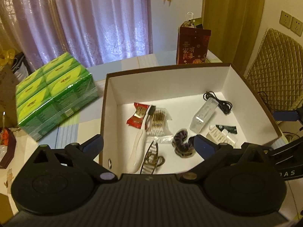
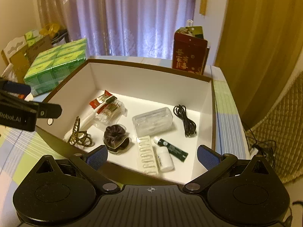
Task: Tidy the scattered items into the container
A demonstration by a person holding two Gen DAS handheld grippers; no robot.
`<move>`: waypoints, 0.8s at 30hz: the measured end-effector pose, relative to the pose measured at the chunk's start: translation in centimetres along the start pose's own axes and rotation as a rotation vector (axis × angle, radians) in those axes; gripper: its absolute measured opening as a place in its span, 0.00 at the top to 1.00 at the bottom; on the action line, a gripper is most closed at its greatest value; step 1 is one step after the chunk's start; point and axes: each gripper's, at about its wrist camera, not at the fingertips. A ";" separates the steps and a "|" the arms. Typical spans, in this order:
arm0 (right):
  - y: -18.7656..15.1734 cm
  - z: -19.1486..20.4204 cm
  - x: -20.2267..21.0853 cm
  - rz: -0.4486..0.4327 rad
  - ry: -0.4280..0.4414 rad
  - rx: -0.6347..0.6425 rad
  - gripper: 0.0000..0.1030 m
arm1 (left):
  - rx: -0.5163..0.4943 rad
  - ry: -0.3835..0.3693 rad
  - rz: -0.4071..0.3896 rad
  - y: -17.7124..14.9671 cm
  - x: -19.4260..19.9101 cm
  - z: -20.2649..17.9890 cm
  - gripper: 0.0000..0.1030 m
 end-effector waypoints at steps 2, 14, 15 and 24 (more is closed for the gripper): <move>-0.5 0.0 0.6 0.001 -0.002 -0.024 0.00 | 0.015 0.001 0.012 -0.6 0.4 0.0 0.02; -2.9 0.4 4.2 -0.005 0.029 -0.094 0.00 | 0.067 -0.004 0.060 -4.2 3.4 -1.0 0.02; -3.0 0.5 4.3 -0.004 0.030 -0.092 0.00 | 0.071 -0.004 0.065 -4.4 3.7 -1.0 0.02; -3.8 1.2 5.4 0.006 0.046 -0.065 0.00 | 0.108 0.002 0.082 -6.3 5.6 -1.2 0.02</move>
Point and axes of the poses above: each gripper's, at about its wrist camera, not at the fingertips, and x roughly against the way its jaws point, z to its left, y to its top
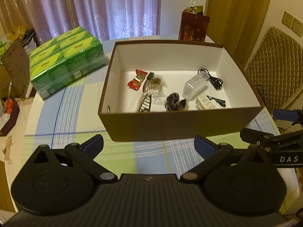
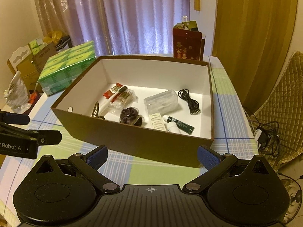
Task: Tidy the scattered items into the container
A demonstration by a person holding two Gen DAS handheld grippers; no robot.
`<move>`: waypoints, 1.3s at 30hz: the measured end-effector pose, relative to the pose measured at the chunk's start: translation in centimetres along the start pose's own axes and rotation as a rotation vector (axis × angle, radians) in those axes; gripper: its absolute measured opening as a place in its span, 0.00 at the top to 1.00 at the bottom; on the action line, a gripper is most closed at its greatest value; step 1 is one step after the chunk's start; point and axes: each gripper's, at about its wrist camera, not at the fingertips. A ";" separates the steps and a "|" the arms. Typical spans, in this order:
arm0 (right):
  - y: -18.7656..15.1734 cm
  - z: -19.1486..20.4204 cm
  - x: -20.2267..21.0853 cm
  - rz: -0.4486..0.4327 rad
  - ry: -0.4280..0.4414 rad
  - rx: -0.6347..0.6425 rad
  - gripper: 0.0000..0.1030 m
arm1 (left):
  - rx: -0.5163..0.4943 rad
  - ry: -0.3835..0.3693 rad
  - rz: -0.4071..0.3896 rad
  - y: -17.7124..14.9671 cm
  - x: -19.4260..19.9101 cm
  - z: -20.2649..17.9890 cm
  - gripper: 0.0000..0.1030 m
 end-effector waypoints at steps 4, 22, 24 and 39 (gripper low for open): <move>-0.3 0.3 0.1 0.017 0.005 0.016 0.00 | 0.008 0.005 0.015 -0.8 0.2 0.0 0.02; -1.8 0.9 0.5 0.058 -0.001 -0.002 0.00 | -0.008 0.012 0.068 -3.0 0.2 -0.4 0.02; -2.0 1.0 0.6 0.060 0.002 0.000 0.00 | -0.010 0.011 0.069 -3.2 0.2 -0.4 0.02; -3.1 1.8 1.5 0.061 -0.006 -0.006 0.00 | -0.019 -0.006 0.052 -4.5 1.8 -0.5 0.02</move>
Point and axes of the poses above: each gripper's, at about its wrist camera, not at the fingertips, and x roughly against the way its jaws point, z to its left, y to its top
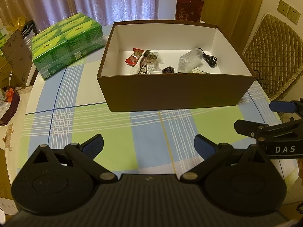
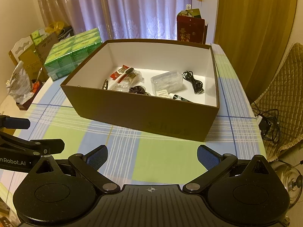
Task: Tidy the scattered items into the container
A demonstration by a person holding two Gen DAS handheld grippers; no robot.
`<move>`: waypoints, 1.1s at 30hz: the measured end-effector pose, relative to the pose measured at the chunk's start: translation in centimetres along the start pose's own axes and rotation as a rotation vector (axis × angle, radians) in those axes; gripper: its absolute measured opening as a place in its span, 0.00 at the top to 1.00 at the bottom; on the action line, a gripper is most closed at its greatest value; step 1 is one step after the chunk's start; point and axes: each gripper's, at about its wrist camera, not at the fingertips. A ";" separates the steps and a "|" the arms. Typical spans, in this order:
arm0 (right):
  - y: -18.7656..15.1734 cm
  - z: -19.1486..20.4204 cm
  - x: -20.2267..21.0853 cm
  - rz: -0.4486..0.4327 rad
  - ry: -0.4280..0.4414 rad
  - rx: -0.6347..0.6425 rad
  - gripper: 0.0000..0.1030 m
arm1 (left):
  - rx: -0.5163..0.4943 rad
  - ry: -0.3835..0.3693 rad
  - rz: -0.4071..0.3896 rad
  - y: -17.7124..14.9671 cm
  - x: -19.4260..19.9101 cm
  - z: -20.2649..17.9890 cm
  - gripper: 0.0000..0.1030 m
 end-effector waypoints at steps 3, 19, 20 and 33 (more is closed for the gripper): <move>-0.4 0.3 0.3 -0.002 -0.007 0.000 0.00 | 0.001 0.001 -0.010 -0.2 0.5 0.0 0.02; -1.0 0.5 1.4 -0.010 -0.030 -0.011 0.00 | -0.019 -0.011 -0.045 -0.2 1.9 -0.4 0.02; -1.0 0.5 1.4 -0.010 -0.032 -0.013 0.00 | -0.021 -0.012 -0.045 -0.1 1.8 -0.5 0.02; -0.4 0.0 0.7 -0.002 -0.046 -0.022 0.00 | -0.044 -0.028 -0.057 0.9 1.0 -0.8 0.02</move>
Point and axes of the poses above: each gripper's, at about its wrist camera, not at the fingertips, and x roughly against the way its jaws point, z to its left, y to its top
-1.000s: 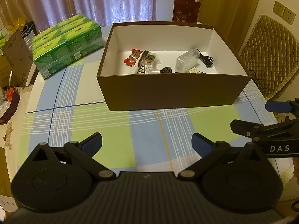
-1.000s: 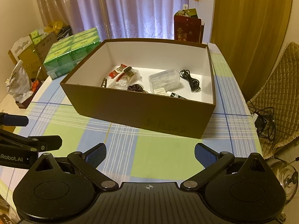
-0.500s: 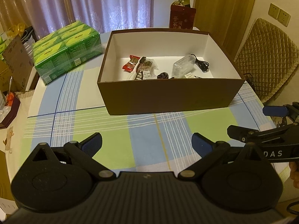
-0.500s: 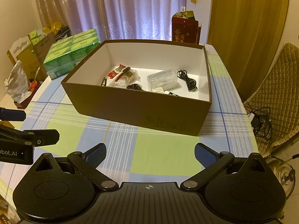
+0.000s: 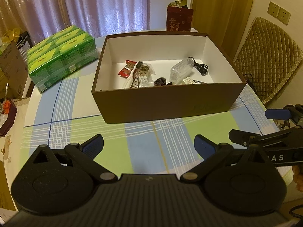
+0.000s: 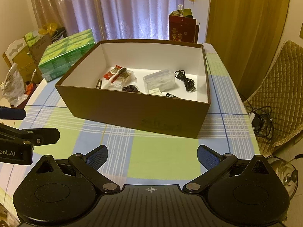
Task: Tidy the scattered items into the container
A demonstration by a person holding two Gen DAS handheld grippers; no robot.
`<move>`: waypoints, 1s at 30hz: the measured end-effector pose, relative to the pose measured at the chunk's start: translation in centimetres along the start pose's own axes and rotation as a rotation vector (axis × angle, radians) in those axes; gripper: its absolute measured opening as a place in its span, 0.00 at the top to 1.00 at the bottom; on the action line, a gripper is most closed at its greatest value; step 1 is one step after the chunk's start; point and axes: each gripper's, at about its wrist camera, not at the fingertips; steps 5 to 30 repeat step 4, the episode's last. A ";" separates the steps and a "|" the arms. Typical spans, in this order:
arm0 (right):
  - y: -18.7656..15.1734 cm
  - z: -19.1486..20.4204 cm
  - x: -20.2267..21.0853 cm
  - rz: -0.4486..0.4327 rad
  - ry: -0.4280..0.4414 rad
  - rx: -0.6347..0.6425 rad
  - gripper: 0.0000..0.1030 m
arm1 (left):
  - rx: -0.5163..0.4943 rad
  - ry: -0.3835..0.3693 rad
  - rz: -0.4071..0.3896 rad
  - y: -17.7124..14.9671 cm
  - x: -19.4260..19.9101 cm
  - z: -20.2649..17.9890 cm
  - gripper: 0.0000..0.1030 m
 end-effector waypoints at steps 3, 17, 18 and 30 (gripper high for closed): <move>0.3 -0.1 -0.3 -0.001 0.000 0.001 0.00 | -0.003 0.000 -0.004 0.3 -0.2 0.0 0.02; 0.4 -0.2 -0.4 -0.001 0.000 0.000 0.00 | -0.004 0.002 -0.003 0.4 -0.3 0.0 0.02; 0.4 -0.2 -0.4 -0.001 0.000 0.000 0.00 | -0.004 0.002 -0.003 0.4 -0.3 0.0 0.02; 0.4 -0.2 -0.4 -0.001 0.000 0.000 0.00 | -0.004 0.002 -0.003 0.4 -0.3 0.0 0.02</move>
Point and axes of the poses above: each gripper's, at about its wrist camera, not at the fingertips, and x roughly against the way its jaws point, z to its left, y to its top
